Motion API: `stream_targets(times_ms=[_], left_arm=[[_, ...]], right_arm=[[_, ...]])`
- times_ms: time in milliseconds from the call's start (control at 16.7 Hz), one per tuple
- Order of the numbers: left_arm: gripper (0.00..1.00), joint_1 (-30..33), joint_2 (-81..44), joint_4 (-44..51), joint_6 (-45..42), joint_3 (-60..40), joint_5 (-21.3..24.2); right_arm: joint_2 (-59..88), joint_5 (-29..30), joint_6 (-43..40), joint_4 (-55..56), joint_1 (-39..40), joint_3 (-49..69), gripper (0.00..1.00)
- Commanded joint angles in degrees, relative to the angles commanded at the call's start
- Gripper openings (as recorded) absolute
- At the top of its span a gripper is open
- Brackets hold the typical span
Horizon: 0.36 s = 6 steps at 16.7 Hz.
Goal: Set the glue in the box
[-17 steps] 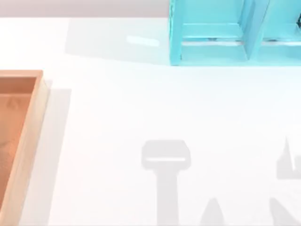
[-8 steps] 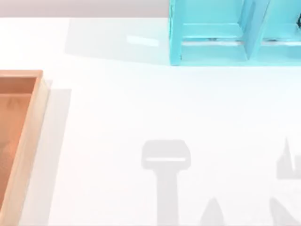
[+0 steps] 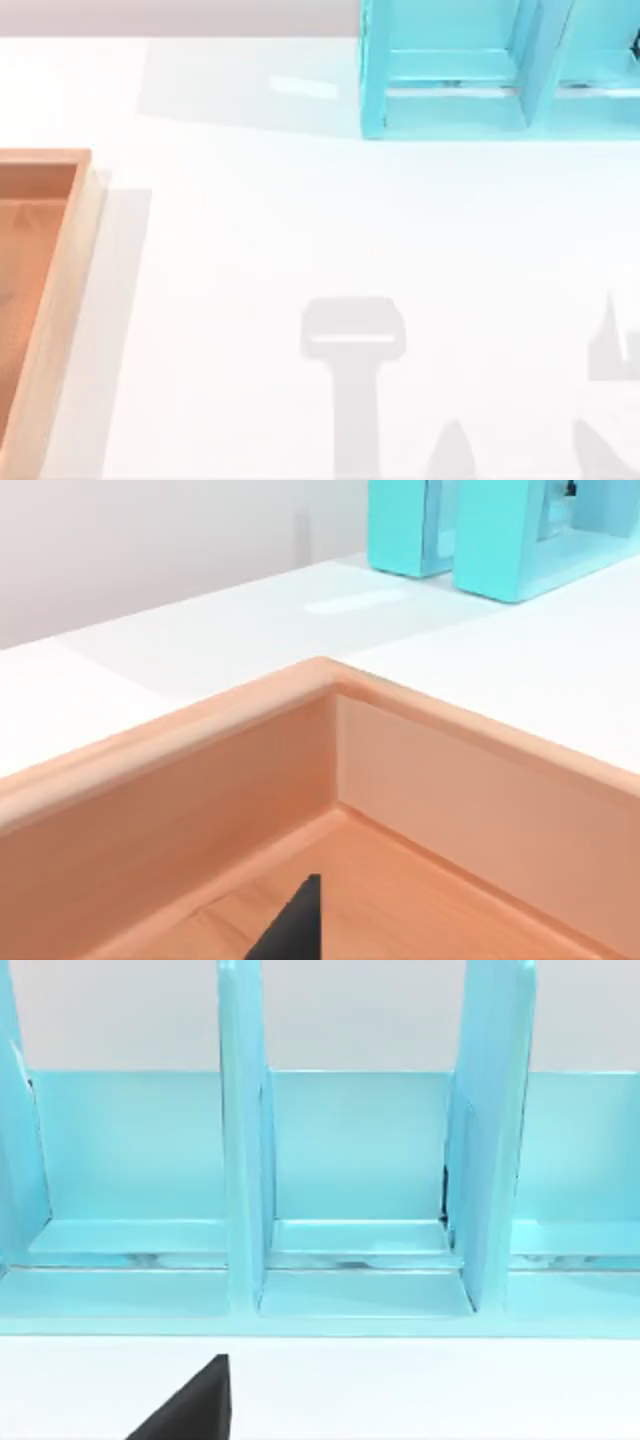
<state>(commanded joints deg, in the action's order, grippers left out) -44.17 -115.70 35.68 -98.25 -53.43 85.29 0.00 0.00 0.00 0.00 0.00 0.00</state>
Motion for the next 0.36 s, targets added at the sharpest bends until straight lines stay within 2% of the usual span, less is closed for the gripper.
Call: stream_targets(times_ms=[360], left_arm=[[1.0,0.0,0.0,0.0,0.0,0.0,0.0]], right_arm=[[0.0,0.0,0.0,0.0,0.0,0.0,1.0]])
